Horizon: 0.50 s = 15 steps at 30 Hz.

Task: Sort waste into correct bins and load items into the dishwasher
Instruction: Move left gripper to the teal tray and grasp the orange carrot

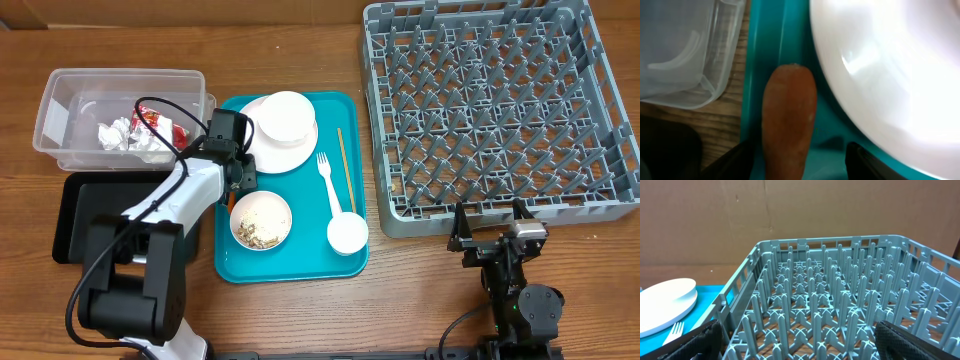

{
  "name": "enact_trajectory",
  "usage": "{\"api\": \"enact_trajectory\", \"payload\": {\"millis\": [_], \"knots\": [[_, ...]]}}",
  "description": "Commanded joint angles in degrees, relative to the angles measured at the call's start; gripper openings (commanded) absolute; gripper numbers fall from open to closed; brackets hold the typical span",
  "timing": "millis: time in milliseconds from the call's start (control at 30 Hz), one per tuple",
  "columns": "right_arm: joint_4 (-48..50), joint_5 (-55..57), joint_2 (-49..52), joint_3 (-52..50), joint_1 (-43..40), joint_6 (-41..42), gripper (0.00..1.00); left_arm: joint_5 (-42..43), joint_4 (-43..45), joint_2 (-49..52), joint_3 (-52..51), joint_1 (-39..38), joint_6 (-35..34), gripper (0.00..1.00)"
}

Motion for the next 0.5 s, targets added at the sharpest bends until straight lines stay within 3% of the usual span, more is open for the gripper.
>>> {"api": "enact_trajectory", "payload": {"millis": [0, 67, 100, 200, 467], "knots": [[0.4, -0.1, -0.7, -0.6, -0.3, 0.0, 1.0, -1.2, -0.2, 1.4, -0.3, 0.0, 0.9, 0.66], [0.4, -0.1, -0.7, -0.6, -0.3, 0.0, 1.0, -1.2, -0.2, 1.4, -0.3, 0.0, 0.9, 0.68], [0.4, -0.1, -0.7, -0.6, -0.3, 0.0, 1.0, -1.2, -0.2, 1.4, -0.3, 0.0, 0.9, 0.77], [0.4, -0.1, -0.7, -0.6, -0.3, 0.0, 1.0, -1.1, 0.0, 1.4, -0.3, 0.0, 0.9, 0.76], [0.4, -0.1, -0.7, -0.6, -0.3, 0.0, 1.0, -1.4, -0.9, 1.4, -0.3, 0.0, 0.9, 0.47]]}}
